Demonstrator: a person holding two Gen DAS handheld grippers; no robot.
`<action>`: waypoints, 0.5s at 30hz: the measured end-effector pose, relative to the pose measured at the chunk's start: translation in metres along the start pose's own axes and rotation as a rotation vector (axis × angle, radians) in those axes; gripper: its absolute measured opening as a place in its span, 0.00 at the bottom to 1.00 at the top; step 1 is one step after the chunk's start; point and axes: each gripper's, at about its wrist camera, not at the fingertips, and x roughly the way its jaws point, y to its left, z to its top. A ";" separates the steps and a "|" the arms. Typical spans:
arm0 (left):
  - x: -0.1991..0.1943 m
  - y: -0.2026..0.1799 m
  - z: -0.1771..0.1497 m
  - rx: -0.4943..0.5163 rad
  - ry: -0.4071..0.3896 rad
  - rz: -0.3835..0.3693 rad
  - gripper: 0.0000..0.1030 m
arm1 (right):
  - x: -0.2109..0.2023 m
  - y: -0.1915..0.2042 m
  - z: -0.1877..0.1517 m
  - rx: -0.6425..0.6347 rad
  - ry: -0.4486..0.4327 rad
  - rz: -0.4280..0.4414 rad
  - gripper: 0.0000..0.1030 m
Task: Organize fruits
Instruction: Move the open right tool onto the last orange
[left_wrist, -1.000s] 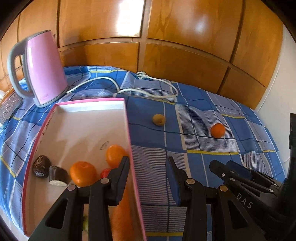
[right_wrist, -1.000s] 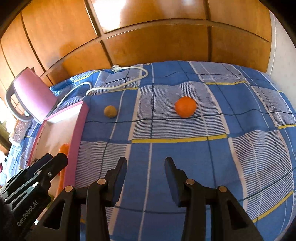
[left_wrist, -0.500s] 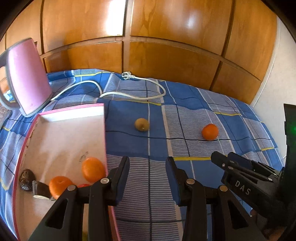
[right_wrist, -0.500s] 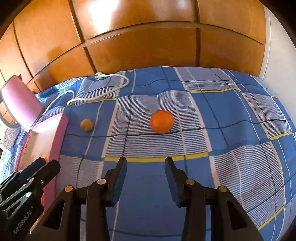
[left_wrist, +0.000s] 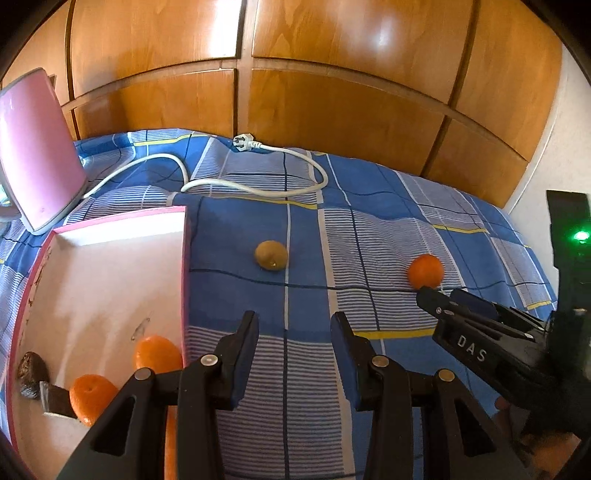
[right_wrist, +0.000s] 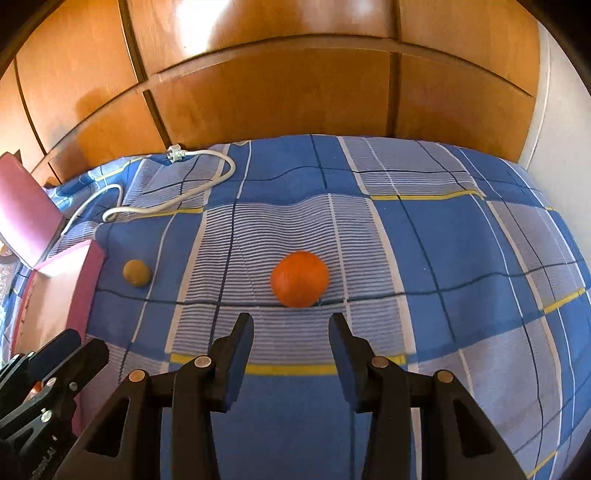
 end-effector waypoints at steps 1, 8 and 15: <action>0.001 0.000 0.001 0.000 0.001 0.000 0.40 | 0.003 0.000 0.001 0.000 0.003 -0.001 0.42; 0.013 0.002 0.008 -0.010 0.008 -0.002 0.40 | 0.021 -0.003 0.013 -0.010 0.024 -0.011 0.42; 0.023 0.005 0.014 -0.022 0.022 -0.003 0.40 | 0.035 -0.003 0.018 -0.033 0.024 -0.023 0.42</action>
